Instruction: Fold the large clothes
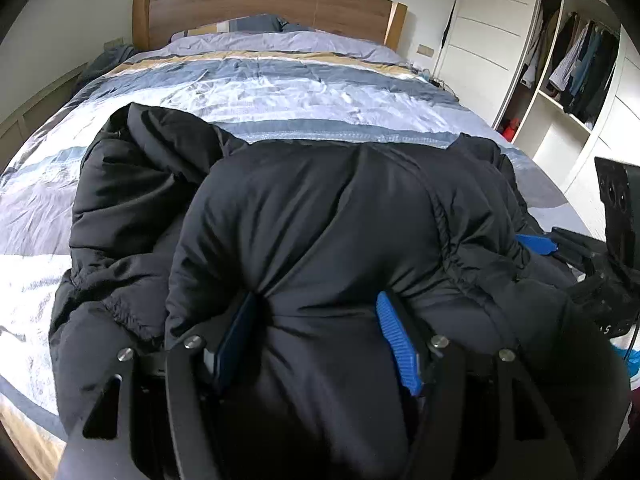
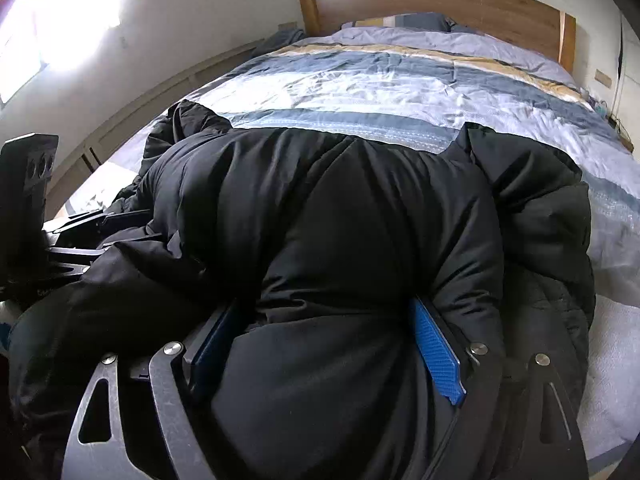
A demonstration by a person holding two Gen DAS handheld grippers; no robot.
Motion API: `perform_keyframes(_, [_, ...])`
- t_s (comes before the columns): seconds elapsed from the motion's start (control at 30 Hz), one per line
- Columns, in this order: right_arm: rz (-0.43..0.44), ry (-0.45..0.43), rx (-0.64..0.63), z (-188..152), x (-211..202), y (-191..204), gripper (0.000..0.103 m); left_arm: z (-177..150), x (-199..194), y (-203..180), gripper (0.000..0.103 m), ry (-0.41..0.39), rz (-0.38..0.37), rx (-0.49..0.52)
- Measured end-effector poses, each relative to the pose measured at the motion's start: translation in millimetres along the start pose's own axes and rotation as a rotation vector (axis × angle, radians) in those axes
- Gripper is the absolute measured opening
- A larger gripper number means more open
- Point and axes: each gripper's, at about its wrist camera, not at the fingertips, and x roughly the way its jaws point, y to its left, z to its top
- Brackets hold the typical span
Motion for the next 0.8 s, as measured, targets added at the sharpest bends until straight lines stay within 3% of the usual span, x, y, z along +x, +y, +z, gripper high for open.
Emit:
perform_keyframes(0.13, [-0.007, -0.004, -0.013, 5, -19, 6, 0.084, 3, -26, -9, 0.061, -0.020, 0.022, 0.019])
perform_keyframes(0.37, [0.055, -0.078, -0.023, -8, -76, 28, 0.084, -22, -82, -30, 0.062, -0.082, -0.019, 0.046])
perform_keyframes(0.6, [0.055, 0.041, 0.015, -60, -55, 38, 0.084, -64, -66, -34, 0.062, 0.027, -0.007, 0.025])
perform_keyframes(0.8, [0.029, 0.057, 0.049, -76, -63, 38, 0.084, -76, -83, -38, 0.062, 0.035, 0.012, 0.020])
